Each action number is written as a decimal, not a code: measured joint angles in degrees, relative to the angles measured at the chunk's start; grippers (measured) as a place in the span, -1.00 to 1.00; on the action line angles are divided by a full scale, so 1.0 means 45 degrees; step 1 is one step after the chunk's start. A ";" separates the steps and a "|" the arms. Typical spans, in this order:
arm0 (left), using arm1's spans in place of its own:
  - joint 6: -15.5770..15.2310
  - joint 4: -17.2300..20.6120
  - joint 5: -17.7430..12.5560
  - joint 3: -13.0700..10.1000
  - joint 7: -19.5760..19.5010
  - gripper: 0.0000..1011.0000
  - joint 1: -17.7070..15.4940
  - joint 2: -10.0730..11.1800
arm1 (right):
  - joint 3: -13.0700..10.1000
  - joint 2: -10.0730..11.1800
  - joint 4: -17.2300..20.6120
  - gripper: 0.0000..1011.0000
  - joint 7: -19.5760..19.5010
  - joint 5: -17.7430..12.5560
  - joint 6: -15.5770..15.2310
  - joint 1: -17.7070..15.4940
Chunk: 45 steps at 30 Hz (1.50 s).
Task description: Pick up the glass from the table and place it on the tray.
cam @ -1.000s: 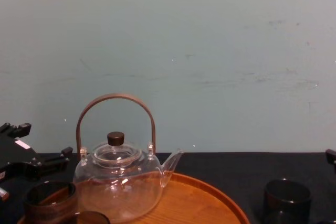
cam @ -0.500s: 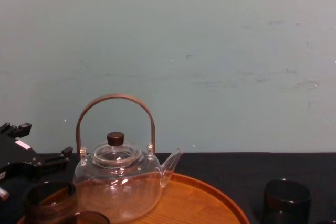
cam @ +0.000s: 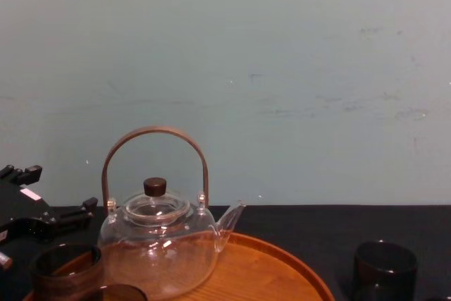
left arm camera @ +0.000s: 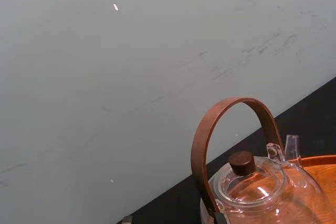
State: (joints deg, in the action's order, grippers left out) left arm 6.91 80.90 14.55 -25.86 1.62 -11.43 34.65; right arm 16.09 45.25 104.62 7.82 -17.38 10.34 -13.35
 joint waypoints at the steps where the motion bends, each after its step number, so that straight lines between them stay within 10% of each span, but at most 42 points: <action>1: 0.0000 0.0000 0.0000 0.0000 0.0000 0.98 0.0000 0.0000 | 0.0000 -0.0008 0.0006 0.98 0.0046 -0.0001 -0.0001 -0.0038; 19: -0.0001 0.0000 0.0000 0.0000 0.0000 0.98 0.0000 0.0000 | 0.0029 -0.0670 -0.0678 0.98 0.1264 -0.0845 -0.1262 -0.0080; 45: -0.0001 -0.0001 0.0000 0.0000 0.0000 0.98 0.0000 0.0000 | -0.0307 -0.1618 -0.1753 0.98 0.1824 -0.0239 -0.1767 0.0193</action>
State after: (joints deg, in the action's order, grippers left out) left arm 6.91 80.90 14.55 -25.86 1.62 -11.43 34.64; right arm 14.71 37.97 96.74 16.03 -18.45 2.39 -12.48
